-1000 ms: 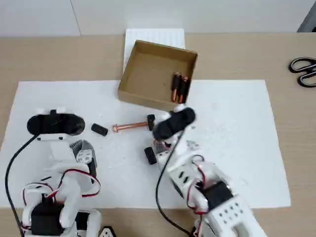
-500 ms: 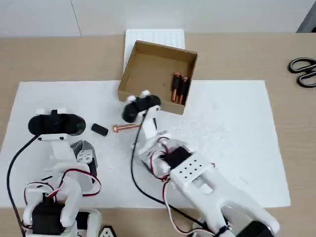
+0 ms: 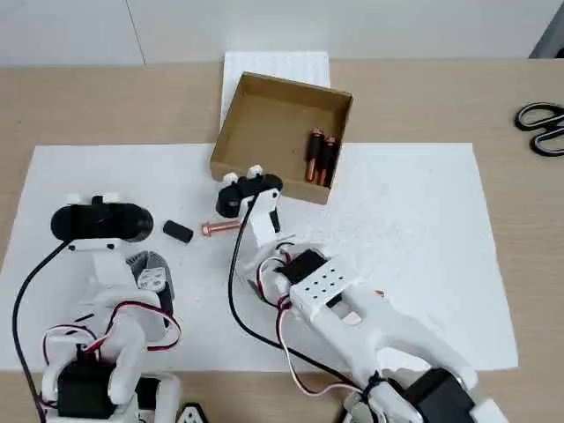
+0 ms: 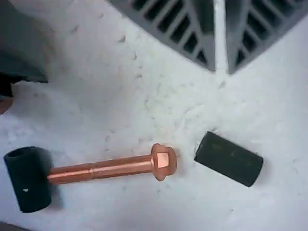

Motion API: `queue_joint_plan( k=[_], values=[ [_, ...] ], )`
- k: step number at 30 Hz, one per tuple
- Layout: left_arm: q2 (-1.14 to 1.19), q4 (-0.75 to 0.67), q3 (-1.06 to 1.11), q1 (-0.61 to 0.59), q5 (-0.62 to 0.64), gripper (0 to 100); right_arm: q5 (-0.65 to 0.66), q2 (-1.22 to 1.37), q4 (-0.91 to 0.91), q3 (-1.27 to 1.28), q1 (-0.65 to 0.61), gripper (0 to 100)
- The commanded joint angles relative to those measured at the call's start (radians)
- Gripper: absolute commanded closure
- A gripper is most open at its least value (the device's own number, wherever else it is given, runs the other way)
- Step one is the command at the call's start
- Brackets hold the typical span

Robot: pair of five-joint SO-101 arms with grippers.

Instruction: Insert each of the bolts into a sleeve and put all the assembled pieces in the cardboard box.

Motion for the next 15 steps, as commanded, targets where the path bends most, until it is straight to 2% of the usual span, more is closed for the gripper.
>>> queue_joint_plan(
  k=[1,6,15],
  values=[
    [-0.005,-0.021,-0.005,-0.005,-0.002,99,-0.008,0.001,0.008,-0.035,0.012,86.6],
    [-0.005,-0.025,-0.004,-0.005,-0.002,99,-0.008,-0.004,0.016,-0.046,0.007,86.6],
    [-0.005,-0.023,-0.004,-0.003,-0.002,99,-0.008,0.005,0.136,-0.051,0.012,86.6]
  ],
)
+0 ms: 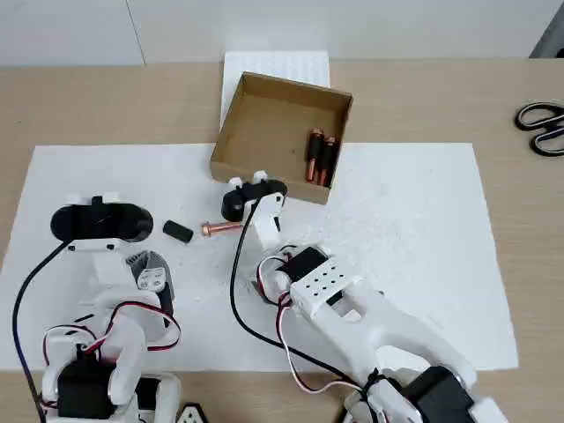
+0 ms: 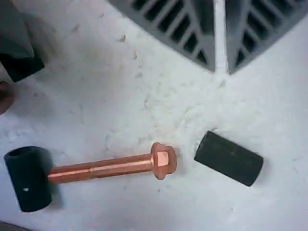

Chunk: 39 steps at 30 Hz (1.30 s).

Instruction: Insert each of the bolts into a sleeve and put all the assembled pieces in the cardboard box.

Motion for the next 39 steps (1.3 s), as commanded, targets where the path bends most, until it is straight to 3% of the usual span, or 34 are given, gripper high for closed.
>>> queue_joint_plan(
  k=[1,13,16,19,24,29,34,39],
  values=[
    [-0.005,-0.023,-0.004,-0.003,-0.002,99,-0.006,0.004,0.021,-0.035,0.005,86.6],
    [-0.005,-0.02,-0.004,-0.003,0.0,99,-0.003,0.153,-0.047,-0.041,0.019,86.9],
    [-0.005,-0.02,-0.004,0.0,0.0,99,-0.005,0.197,-0.005,-0.1,0.019,87.7],
    [-0.005,-0.02,-0.004,0.002,0.0,99,-0.003,0.206,0.031,-0.133,0.016,99.5],
    [0.0,-0.025,-0.007,-0.003,0.011,99,-0.005,0.194,0.189,-0.209,0.016,99.2],
    [0.003,-0.089,-0.005,-0.003,0.049,99,-0.003,0.019,0.397,-0.359,0.015,99.2],
    [0.103,-0.196,-0.016,-0.005,0.097,99,0.015,-0.211,0.466,-0.448,0.022,99.4],
    [0.388,-0.325,-0.166,-0.005,0.265,99,0.075,-0.354,0.463,-0.448,0.177,99.4]
  ],
)
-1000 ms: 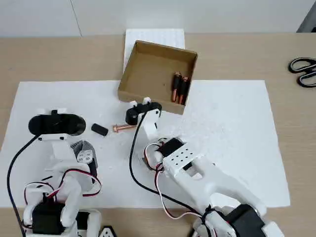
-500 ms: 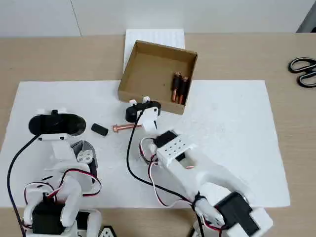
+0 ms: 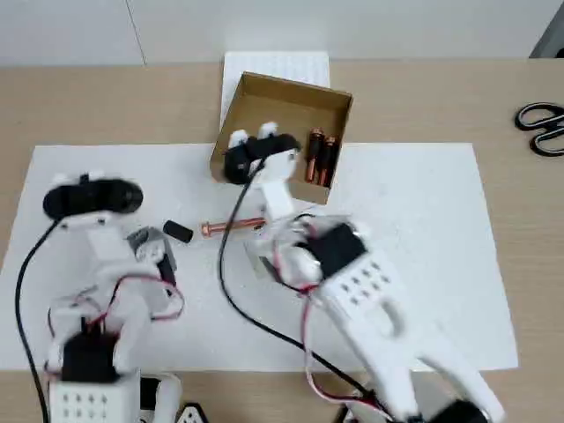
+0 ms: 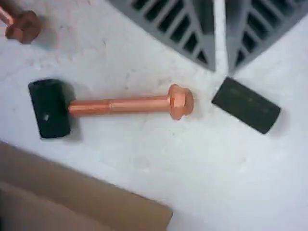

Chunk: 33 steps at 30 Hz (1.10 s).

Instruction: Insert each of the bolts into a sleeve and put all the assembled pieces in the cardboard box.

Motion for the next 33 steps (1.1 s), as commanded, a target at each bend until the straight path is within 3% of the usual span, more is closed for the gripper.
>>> queue_joint_plan(
  k=[1,4,7,11,19,29,33],
  values=[
    [0.226,-0.097,-0.17,-0.005,0.161,99,0.029,-0.108,0.004,-0.054,0.131,99.4],
    [0.463,-0.123,-0.354,-0.002,0.423,99,0.044,-0.117,0.007,-0.052,0.231,99.4],
    [0.7,-0.06,-0.558,0.005,0.649,99,0.041,-0.111,-0.004,-0.043,0.291,99.4],
    [0.979,0.02,-0.799,0.112,0.887,99,0.037,-0.117,-0.056,0.018,0.338,99.4],
    [1.237,0.078,-1.036,0.264,1.014,99,0.041,-0.12,-0.081,0.066,0.443,99.4],
    [1.343,0.061,-0.911,0.224,1.03,99,0.044,-0.111,-0.105,0.068,0.461,99.4],
    [1.45,0.074,-0.914,0.196,1.129,99,0.044,-0.11,-0.128,0.069,0.463,99.4]
  ],
)
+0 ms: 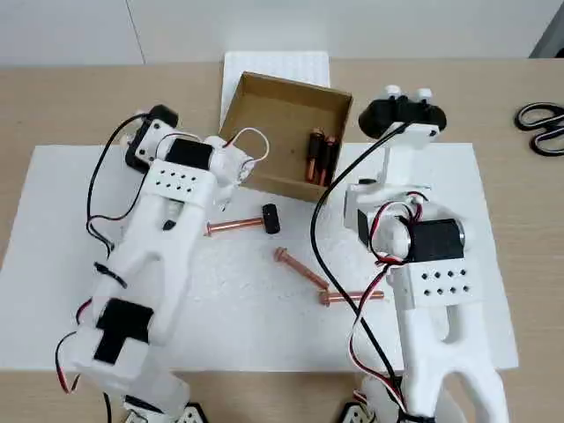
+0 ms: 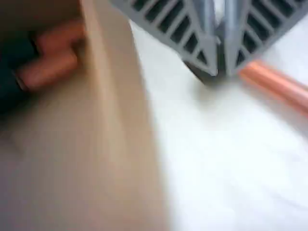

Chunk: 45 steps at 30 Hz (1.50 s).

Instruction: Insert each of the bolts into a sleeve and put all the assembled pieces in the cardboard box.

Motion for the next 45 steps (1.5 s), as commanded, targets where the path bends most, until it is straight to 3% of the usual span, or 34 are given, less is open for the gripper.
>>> queue_joint_plan(
  k=[1,8,14,16,20,26,45],
  values=[
    [0.054,0.011,-0.004,-0.008,0.063,99,0.009,-0.024,-0.039,-0.002,0.008,99.4],
    [0.141,0.012,-0.054,0.003,0.094,96,0.009,-0.025,-0.045,0.038,0.008,99.4],
    [0.149,0.106,-0.143,0.029,0.098,69,0.009,-0.025,-0.051,0.041,0.008,99.4],
    [0.149,0.158,-0.196,0.029,0.135,64,0.009,-0.025,-0.051,0.041,0.008,99.4],
    [0.158,0.215,-0.245,0.018,0.224,66,0.008,-0.024,-0.059,0.041,0.008,99.4],
    [0.158,0.216,-0.242,-0.006,0.358,79,0.008,-0.024,-0.082,0.041,0.004,99.4],
    [0.16,0.236,-0.134,0.017,0.361,81,0.009,0.044,-0.209,0.048,0.008,99.4]
  ],
)
